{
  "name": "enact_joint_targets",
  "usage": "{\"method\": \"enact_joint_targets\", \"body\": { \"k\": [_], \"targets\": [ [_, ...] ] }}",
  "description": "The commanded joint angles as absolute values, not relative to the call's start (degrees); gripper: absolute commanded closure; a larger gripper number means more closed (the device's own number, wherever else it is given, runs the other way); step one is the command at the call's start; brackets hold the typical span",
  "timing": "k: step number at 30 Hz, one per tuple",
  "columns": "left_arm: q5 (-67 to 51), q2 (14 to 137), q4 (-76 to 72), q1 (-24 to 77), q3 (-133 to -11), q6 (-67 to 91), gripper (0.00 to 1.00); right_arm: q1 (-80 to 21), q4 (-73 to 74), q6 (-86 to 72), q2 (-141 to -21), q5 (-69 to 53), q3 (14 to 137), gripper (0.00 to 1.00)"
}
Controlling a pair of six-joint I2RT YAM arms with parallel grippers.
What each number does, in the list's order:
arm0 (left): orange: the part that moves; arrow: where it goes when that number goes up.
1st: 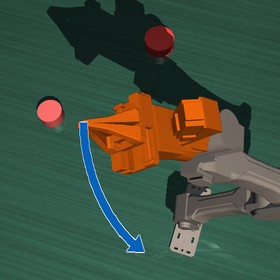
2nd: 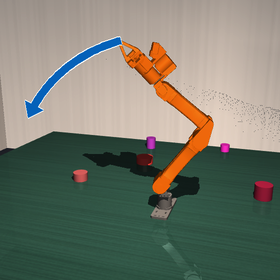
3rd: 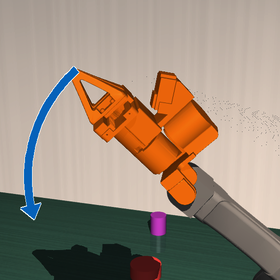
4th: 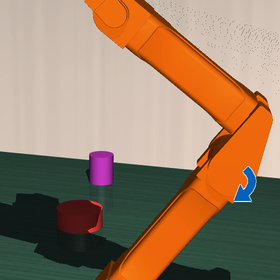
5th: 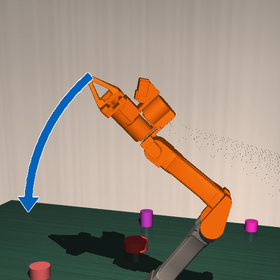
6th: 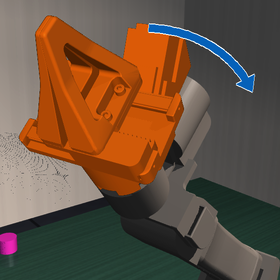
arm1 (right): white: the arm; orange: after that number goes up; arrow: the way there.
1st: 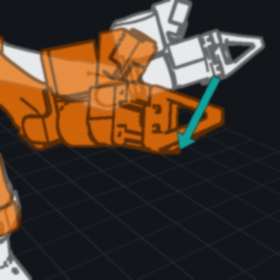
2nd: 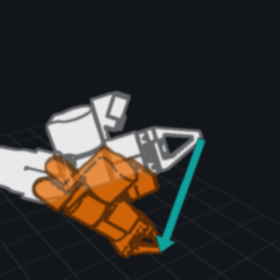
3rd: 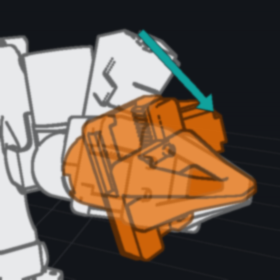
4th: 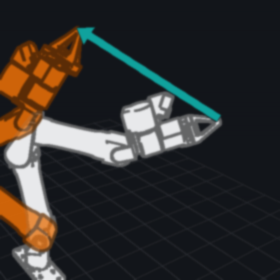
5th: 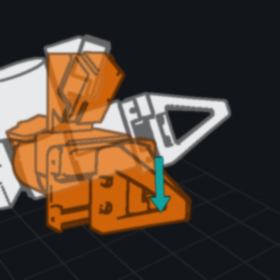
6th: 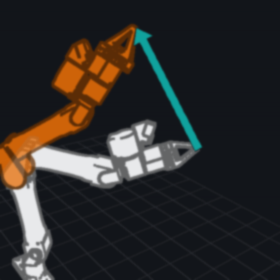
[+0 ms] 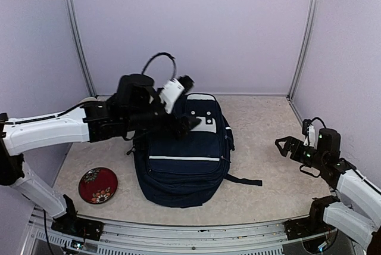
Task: Pack the student bag
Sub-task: Reset both arms
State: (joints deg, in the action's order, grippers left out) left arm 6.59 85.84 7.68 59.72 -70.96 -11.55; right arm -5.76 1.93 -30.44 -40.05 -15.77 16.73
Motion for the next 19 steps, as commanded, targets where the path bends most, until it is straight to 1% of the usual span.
{"method": "enact_joint_targets", "body": {
  "k": [1,5,8,12,15,19],
  "targets": [
    [9.62,75.25,2.84,43.56,-61.82,8.77,0.01,-4.75,-1.76,-34.32,-39.45,-19.71,14.84,0.00],
    [9.70,67.01,3.50,26.61,-50.40,20.56,0.01,-4.75,2.12,-33.67,-40.41,-15.98,14.94,0.00],
    [11.09,60.04,1.05,19.37,-41.53,22.76,0.01,-4.75,3.26,-32.70,-39.84,-14.98,14.24,0.00],
    [17.02,53.90,1.78,17.14,-36.07,23.32,0.01,-4.75,3.11,-33.29,-37.13,-14.39,12.47,0.00],
    [15.79,52.30,2.14,17.14,-35.58,22.76,0.01,-4.75,3.28,-33.88,-34.23,-14.03,11.28,0.00],
    [13.89,52.33,6.13,17.14,-38.72,21.40,0.01,-4.75,5.61,-32.91,-31.14,-13.46,10.79,0.00]
  ]
}}
